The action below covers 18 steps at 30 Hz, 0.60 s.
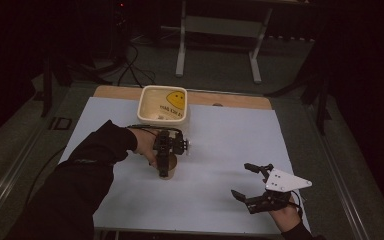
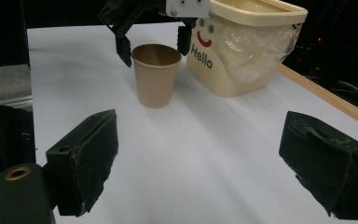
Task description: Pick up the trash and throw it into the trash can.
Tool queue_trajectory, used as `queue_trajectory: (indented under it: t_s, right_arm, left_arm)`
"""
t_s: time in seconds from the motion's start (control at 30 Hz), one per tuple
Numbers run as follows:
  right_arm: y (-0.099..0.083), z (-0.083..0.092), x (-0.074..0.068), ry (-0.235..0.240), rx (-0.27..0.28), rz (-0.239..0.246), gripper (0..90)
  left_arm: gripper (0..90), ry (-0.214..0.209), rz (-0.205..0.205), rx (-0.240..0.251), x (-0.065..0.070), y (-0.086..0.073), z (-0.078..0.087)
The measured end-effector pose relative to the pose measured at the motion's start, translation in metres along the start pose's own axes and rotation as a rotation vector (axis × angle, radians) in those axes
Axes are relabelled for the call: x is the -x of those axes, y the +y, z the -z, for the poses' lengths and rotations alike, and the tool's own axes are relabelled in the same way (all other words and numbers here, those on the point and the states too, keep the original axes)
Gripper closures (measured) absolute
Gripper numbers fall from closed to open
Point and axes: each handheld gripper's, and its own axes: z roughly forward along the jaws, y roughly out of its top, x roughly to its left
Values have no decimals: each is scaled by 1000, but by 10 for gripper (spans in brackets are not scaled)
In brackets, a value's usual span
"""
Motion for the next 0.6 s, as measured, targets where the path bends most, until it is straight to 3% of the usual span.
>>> queue_trajectory:
  t_s: [0.2, 0.6]
  right_arm:
    - [0, 0, 0, 1, 0, 3, 117]
    - [-1, -1, 1, 3, -4, 2, 117]
  left_arm:
    - [72, -1, -11, 11, -2, -2, -4]
    - [192, 1, -82, 46, -3, -2, -7]
